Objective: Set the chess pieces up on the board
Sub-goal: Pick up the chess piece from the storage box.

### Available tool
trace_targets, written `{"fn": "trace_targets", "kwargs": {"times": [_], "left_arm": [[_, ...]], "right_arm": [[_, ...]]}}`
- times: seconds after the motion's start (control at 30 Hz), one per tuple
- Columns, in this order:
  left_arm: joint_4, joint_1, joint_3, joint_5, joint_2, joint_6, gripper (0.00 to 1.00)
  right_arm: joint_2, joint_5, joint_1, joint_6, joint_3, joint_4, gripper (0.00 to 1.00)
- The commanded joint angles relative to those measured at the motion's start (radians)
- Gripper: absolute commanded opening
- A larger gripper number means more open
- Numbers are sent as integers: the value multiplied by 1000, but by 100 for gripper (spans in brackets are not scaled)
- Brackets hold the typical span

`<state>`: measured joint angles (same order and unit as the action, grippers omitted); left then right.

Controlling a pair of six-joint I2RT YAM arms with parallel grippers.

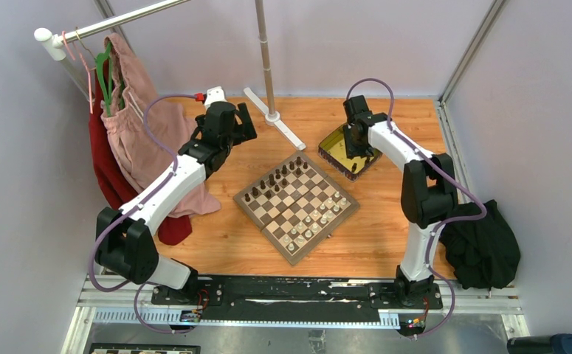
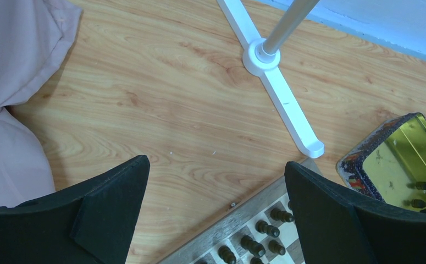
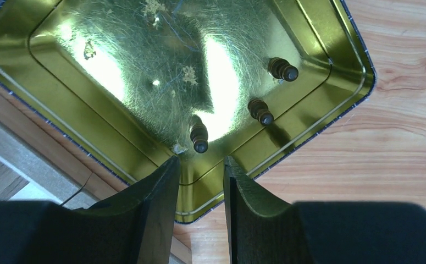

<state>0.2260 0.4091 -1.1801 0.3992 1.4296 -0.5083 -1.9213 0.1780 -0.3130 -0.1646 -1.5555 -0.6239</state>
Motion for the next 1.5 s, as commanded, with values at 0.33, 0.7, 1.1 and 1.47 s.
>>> {"fn": "trace_targets", "kwargs": {"times": [0.33, 0.7, 1.1, 1.47], "left_arm": [[-19, 4, -31, 3, 14, 7, 100], [-21, 4, -36, 4, 30, 2, 100], [-22, 4, -44, 6, 43, 5, 100], [-12, 5, -69, -1, 52, 8, 100]], "right_arm": [[-82, -46, 35, -22, 16, 19, 39], [-112, -65, 52, -21, 19, 26, 38], [-132, -91, 55, -22, 17, 26, 27], [-111, -87, 56, -16, -2, 14, 0]]}}
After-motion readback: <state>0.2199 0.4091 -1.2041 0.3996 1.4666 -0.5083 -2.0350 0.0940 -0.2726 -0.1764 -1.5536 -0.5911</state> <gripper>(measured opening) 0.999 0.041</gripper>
